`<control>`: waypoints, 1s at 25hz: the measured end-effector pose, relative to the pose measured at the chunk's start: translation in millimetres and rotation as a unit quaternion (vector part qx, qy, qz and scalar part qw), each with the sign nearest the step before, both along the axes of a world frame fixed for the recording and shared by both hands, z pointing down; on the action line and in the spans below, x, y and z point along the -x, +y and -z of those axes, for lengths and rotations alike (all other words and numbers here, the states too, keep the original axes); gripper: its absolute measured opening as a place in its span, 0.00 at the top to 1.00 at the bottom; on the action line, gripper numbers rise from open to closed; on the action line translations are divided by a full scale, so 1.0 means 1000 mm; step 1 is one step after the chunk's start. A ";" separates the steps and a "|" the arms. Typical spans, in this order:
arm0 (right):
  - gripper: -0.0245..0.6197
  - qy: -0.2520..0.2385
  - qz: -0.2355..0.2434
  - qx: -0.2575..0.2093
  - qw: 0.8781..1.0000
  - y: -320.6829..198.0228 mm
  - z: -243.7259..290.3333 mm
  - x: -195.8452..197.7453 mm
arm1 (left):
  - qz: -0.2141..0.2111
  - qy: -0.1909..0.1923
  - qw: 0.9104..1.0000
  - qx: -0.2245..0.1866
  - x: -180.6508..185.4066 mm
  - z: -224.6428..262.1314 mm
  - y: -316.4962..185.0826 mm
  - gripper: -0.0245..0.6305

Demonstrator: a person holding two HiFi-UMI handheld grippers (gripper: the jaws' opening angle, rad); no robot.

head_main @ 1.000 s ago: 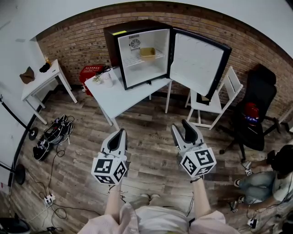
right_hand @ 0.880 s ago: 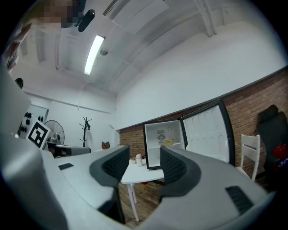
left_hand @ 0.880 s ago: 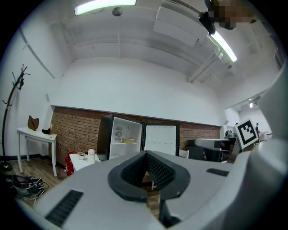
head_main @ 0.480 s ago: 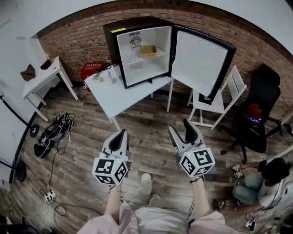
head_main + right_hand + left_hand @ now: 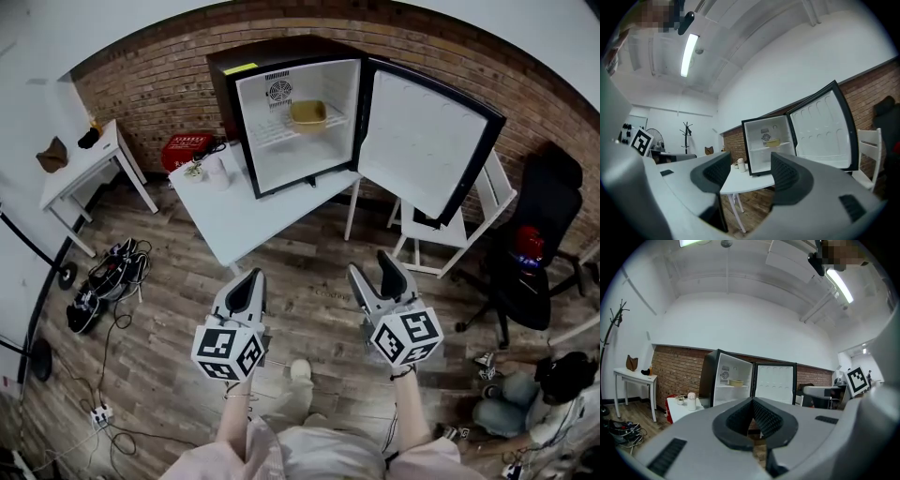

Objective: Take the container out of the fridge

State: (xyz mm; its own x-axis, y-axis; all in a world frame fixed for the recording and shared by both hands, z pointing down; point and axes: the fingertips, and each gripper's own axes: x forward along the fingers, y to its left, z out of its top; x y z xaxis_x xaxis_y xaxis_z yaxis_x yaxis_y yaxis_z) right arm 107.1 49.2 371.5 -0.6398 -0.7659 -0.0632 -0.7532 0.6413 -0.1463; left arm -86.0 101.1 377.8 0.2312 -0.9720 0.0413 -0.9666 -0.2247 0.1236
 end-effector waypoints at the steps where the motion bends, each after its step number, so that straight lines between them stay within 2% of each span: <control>1: 0.57 0.001 0.000 0.002 1.000 -0.010 -0.002 0.003 | -0.001 0.000 1.000 0.000 0.003 0.000 -0.011 0.97; 15: 0.57 0.007 -0.009 0.020 1.000 -0.127 -0.007 0.046 | -0.042 0.011 0.999 0.014 0.032 -0.004 -0.148 0.97; 25: 0.57 0.019 -0.017 0.030 0.999 -0.160 -0.014 0.055 | -0.066 0.021 0.997 0.024 0.032 -0.012 -0.191 0.97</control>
